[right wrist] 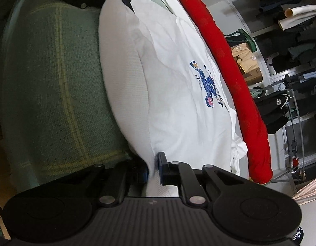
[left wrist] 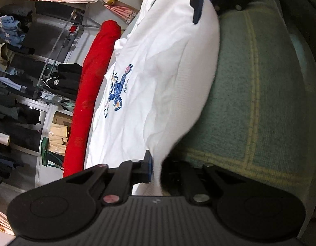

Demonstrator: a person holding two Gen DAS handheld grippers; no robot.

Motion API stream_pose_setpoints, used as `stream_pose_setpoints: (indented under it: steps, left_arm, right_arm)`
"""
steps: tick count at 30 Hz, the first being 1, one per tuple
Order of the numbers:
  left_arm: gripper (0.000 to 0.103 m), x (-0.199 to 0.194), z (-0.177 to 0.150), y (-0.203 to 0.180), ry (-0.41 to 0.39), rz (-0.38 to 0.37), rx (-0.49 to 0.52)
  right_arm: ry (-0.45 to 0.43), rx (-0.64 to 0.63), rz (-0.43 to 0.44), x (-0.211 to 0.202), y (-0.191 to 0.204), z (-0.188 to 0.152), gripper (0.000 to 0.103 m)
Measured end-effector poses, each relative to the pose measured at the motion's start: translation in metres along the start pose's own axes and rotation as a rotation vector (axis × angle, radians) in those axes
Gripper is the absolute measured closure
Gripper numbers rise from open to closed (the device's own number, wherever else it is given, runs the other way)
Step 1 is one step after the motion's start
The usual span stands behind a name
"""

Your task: Fold clothes

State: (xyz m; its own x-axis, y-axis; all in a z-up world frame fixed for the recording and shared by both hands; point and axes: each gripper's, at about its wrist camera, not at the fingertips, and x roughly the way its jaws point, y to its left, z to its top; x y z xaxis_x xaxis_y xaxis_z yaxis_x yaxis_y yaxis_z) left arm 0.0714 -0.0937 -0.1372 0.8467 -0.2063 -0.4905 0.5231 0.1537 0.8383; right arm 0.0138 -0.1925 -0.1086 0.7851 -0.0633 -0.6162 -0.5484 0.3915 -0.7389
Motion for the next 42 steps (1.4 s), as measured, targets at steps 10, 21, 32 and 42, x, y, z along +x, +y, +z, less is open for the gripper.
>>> stream_pose_setpoints:
  steps: [10,21,32,42]
  left_arm:
    - [0.099,-0.005,0.002,-0.011,0.014,0.029,0.048]
    - [0.099,-0.016,-0.001,-0.006,0.008,0.097,0.126]
    - [0.099,-0.050,-0.002,0.033,-0.009,0.055,0.130]
    - [0.098,-0.071,-0.013,-0.008,0.012,-0.097,0.069]
  right_arm:
    - [-0.008,-0.081,-0.094,0.002,0.024,-0.003,0.093]
    - [-0.012,-0.406,-0.189,0.003,0.039,-0.006,0.095]
    - [-0.075,-0.232,-0.027,-0.037,-0.033,0.017,0.096]
    - [-0.059,-0.156,0.333,-0.052,-0.011,0.004,0.090]
